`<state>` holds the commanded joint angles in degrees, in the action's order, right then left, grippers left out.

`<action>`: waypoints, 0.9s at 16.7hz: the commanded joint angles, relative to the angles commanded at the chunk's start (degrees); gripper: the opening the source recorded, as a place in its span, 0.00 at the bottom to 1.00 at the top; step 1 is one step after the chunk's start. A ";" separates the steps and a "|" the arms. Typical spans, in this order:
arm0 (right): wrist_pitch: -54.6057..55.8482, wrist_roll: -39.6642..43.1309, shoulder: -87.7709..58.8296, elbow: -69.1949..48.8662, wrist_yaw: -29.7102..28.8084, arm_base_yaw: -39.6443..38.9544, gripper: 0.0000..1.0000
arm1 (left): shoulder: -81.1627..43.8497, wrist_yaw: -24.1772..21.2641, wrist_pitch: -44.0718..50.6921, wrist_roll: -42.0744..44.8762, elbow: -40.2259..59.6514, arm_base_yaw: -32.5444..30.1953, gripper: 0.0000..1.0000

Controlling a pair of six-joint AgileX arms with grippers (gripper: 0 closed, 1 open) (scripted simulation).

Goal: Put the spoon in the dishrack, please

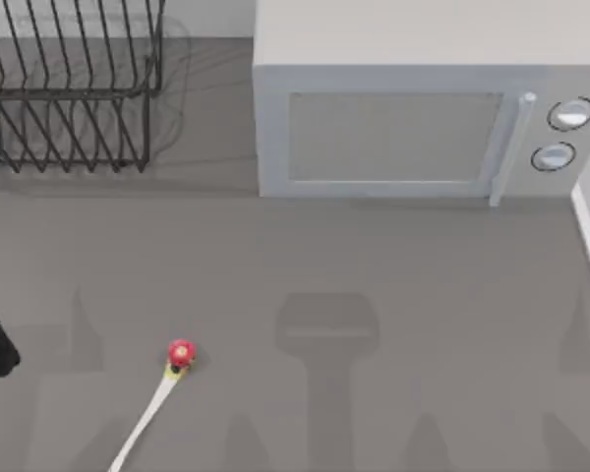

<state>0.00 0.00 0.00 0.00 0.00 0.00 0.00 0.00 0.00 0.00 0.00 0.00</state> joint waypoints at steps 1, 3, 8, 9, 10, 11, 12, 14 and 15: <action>0.00 0.00 0.00 0.00 0.00 0.00 1.00 | 0.00 0.00 0.00 0.00 0.00 0.00 1.00; 0.00 0.00 0.00 0.00 0.00 0.00 1.00 | -0.68 -0.05 0.61 -0.09 0.62 -0.38 1.00; 0.00 0.00 0.00 0.00 0.00 0.00 1.00 | -12.91 -0.19 10.26 -1.40 10.43 -5.87 1.00; 0.00 0.00 0.00 0.00 0.00 0.00 1.00 | -17.14 -0.16 13.22 -1.79 13.35 -7.47 1.00; 0.00 0.00 0.00 0.00 0.00 0.00 1.00 | -21.97 -0.13 16.42 -2.19 16.42 -9.18 1.00; 0.00 0.00 0.00 0.00 0.00 0.00 1.00 | -27.35 -0.10 19.80 -2.61 19.59 -10.95 1.00; 0.00 0.00 0.00 0.00 0.00 0.00 1.00 | -33.09 -0.06 23.30 -3.04 22.81 -12.78 1.00; 0.00 0.00 0.00 0.00 0.00 0.00 1.00 | -44.92 -0.01 30.49 -3.91 29.26 -16.50 1.00; 0.00 0.00 0.00 0.00 0.00 0.00 1.00 | -50.64 0.00 34.06 -4.34 32.45 -18.37 1.00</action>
<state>0.00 0.00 0.00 0.00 0.00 0.00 -50.64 0.00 34.06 -4.34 32.45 -18.37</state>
